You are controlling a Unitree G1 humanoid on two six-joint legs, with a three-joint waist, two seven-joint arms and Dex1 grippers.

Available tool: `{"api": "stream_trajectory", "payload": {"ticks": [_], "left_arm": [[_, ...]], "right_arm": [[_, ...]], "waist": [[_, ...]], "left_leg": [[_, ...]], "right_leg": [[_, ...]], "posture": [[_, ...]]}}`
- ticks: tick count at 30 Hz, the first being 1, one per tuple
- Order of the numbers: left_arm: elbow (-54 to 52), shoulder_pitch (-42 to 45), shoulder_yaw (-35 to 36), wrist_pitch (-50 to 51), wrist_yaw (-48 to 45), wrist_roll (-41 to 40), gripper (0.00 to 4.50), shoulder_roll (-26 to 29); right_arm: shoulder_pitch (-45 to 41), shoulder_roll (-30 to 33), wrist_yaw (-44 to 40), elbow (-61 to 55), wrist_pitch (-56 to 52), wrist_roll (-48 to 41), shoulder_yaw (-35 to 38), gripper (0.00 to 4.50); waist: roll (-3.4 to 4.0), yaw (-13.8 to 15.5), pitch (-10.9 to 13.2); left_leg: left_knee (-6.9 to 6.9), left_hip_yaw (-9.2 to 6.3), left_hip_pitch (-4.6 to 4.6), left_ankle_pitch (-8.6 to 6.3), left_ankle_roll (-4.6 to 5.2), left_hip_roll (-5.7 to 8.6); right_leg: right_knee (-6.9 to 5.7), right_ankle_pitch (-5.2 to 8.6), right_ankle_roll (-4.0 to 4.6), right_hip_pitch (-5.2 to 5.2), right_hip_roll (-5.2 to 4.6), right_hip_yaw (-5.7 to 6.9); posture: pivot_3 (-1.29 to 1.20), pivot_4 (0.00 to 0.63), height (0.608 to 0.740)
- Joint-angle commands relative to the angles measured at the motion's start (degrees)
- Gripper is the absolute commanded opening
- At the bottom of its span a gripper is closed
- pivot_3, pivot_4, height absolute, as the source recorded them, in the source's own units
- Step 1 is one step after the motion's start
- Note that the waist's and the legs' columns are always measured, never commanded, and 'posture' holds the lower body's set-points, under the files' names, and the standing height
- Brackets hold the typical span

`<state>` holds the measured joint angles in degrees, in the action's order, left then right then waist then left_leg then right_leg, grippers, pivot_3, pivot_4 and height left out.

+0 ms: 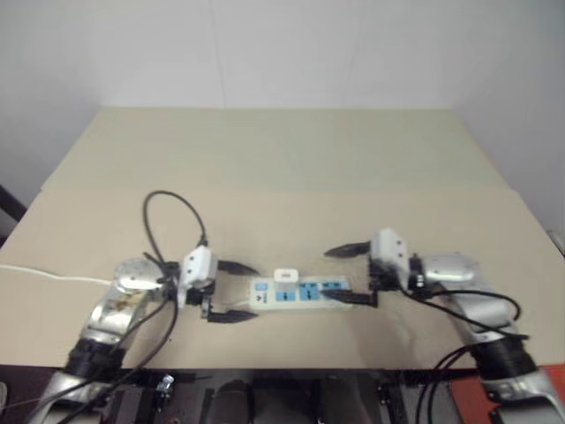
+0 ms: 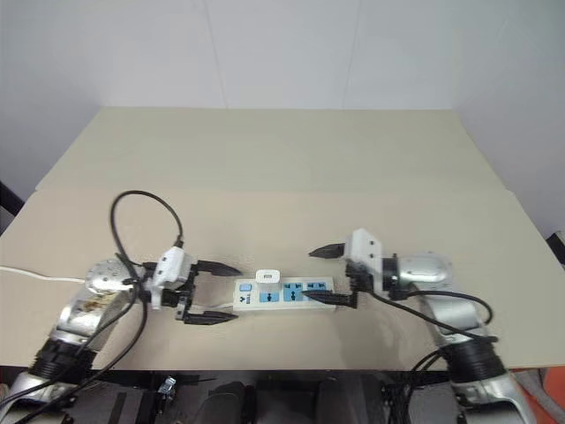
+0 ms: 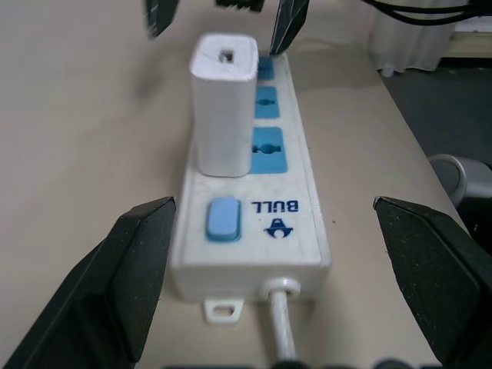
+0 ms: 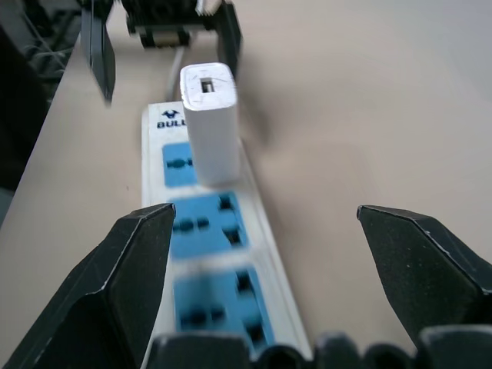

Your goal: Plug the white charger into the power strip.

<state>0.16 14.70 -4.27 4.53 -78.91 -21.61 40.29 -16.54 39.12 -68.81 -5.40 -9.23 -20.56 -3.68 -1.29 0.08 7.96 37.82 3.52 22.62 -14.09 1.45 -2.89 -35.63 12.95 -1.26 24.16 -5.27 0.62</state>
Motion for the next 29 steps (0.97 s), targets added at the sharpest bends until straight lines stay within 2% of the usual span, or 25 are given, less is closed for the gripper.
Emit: {"api": "stream_trajectory", "payload": {"ticks": [1, 8, 12, 19, 29], "left_arm": [[-3.8, -1.4, 5.0, 2.0, 0.8, -3.1, 4.48, 3.0], [-7.3, -6.4, 12.0, 4.6, 2.3, -5.4, 4.48, 8.4], [-8.3, -7.9, 13.6, 5.2, 4.1, -5.4, 4.48, 8.9], [-12.5, -11.6, 15.0, 7.3, 6.0, -6.8, 4.48, 9.1], [-13.4, -11.2, 14.9, 9.4, 6.6, -7.3, 4.48, 9.4]], "right_arm": [[1.8, 3.4, -0.8, -3.6, -1.2, -3.6, 5.5, 4.5], [7.1, 9.0, -1.1, -4.4, -2.6, -6.3, 12.8, 4.5], [8.7, 10.1, 0.3, -5.3, -4.5, -7.0, 14.7, 4.5], [7.6, 9.0, 1.0, -4.4, -4.7, -7.1, 14.0, 4.5], [7.7, 8.0, 1.8, -5.1, -5.6, -6.8, 13.6, 4.5]], "waist": [[-0.01, 0.0, 0.0], [-0.04, 0.1, 0.1], [-0.04, 0.4, 0.1], [-0.05, 0.5, 0.1], [-0.05, 0.5, 0.1]], "left_leg": [[0.0, 0.0, 0.0, 0.0, 0.0, 0.0], [-0.01, 0.02, 0.0, 0.0, 0.0, 0.0], [0.0, 0.03, -0.02, 0.0, -0.01, -0.01], [0.0, 0.04, -0.03, 0.0, -0.01, -0.01], [0.0, 0.05, -0.04, 0.0, -0.01, 0.0]], "right_leg": [[0.01, 0.01, -0.01, -0.01, -0.01, 0.0], [0.04, 0.03, -0.04, 0.0, -0.01, 0.0], [0.04, 0.03, -0.05, -0.02, -0.01, -0.01], [0.04, 0.04, -0.05, -0.01, 0.0, -0.03], [0.04, 0.01, -0.01, -0.03, 0.0, -0.04]], "posture": [[0.0, 0.15, 0.74], [0.0, 0.15, 0.74], [0.0, 0.15, 0.74], [0.0, 0.15, 0.74], [0.0, 0.15, 0.74]]}}
